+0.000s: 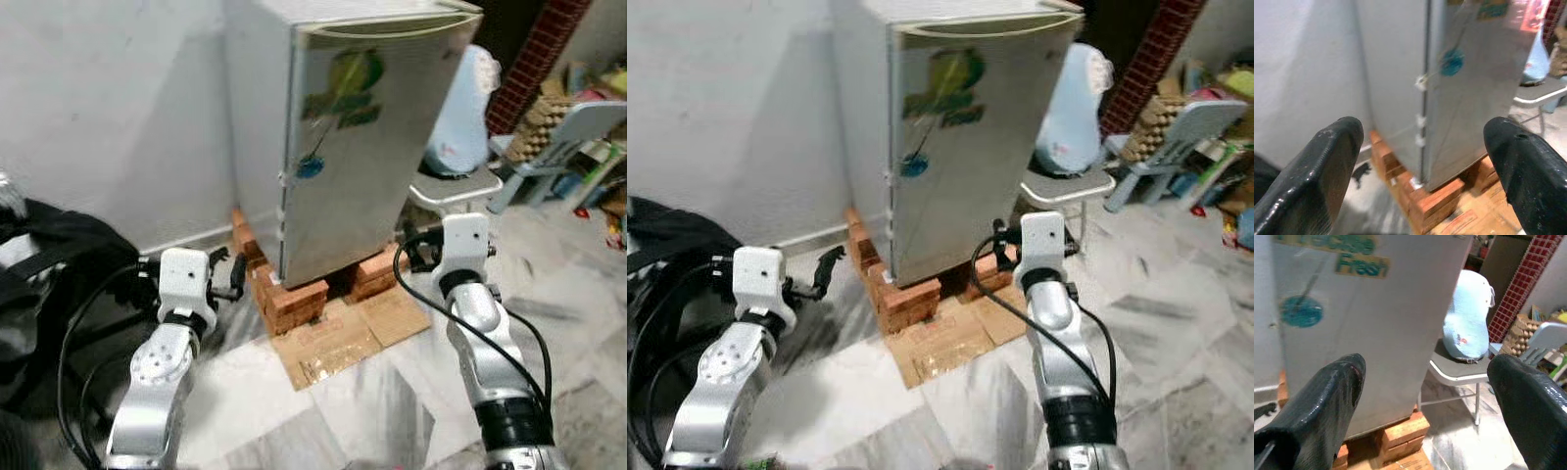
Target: Restocking fridge
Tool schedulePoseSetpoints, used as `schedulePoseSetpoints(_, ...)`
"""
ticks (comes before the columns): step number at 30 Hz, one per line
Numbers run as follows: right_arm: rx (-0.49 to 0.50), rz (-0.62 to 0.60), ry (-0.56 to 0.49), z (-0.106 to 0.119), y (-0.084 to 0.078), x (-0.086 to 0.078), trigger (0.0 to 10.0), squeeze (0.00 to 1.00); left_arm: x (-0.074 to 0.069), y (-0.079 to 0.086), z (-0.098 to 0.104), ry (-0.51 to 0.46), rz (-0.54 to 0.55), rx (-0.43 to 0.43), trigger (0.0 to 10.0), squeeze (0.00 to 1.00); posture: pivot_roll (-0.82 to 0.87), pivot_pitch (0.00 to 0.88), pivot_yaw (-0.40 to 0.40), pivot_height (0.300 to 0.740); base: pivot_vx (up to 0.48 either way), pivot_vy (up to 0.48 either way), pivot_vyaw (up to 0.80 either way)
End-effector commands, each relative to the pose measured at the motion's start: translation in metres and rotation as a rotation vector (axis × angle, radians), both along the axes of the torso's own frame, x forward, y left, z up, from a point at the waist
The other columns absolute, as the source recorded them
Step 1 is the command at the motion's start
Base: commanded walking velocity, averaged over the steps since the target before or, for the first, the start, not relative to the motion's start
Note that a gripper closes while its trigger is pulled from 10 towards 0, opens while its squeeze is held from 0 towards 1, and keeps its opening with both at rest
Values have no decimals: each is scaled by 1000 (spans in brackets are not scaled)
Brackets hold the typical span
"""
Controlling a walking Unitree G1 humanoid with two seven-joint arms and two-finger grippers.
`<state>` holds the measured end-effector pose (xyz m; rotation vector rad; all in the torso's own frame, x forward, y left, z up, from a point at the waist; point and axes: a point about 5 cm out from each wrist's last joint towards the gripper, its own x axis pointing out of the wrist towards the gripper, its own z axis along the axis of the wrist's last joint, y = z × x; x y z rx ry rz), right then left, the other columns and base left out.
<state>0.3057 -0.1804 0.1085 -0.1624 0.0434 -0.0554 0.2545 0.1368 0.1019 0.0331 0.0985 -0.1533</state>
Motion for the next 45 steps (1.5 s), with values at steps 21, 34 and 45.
schedulePoseSetpoints(21, 23, 32, -28, 8, 5, 5, 10000, 0, -1, -2, -1, -9, 9, 24, 10000, 0, 104, 30, -66, 740, 241, 0, 0)
schedulePoseSetpoints(34, -2, 35, -19, 7, 2, 9, 10000, 0, -3, 6, -2, -7, 48, 4, 10000, 0, 106, 46, -100, 740, 0, -284, 0)
schedulePoseSetpoints(45, -13, 33, 4, 0, -2, 4, 10000, 0, -3, 6, -4, -7, 80, 10, 10000, 0, 107, 31, -98, 740, 0, -334, 0)
